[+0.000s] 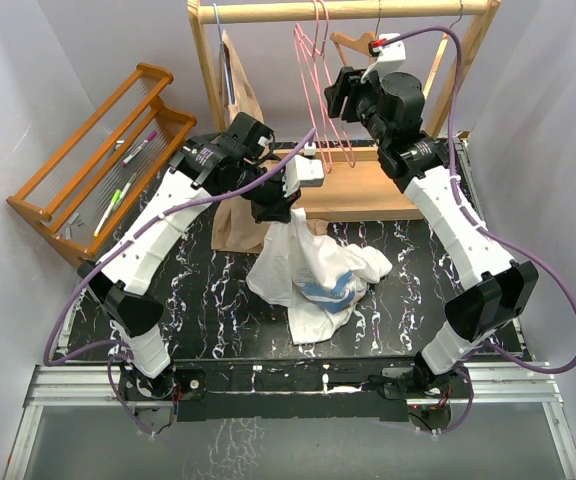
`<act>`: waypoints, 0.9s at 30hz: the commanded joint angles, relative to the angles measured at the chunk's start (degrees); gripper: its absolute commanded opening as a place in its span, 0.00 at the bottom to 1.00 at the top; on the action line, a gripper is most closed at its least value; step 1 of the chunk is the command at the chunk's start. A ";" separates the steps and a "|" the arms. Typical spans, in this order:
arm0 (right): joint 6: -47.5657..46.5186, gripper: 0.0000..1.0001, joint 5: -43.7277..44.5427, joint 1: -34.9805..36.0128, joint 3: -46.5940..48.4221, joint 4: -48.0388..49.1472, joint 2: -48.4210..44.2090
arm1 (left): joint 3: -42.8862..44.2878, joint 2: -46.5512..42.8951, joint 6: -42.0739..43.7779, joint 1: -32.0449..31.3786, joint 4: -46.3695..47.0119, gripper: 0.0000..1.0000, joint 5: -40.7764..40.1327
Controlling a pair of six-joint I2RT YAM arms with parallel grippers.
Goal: Place the t-shirt on the hanger
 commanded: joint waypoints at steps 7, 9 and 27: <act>-3.65 0.51 0.12 -0.31 -2.90 9.63 0.71 | 3.68 0.33 0.12 -0.06 -1.04 0.00 1.63; -4.54 0.49 0.47 -0.27 -3.41 10.69 0.60 | 3.94 0.62 0.12 -0.02 -1.12 0.00 1.70; -6.39 0.08 0.58 -0.32 -4.79 15.33 -3.06 | 6.08 2.23 -0.98 -0.06 -1.36 0.00 3.09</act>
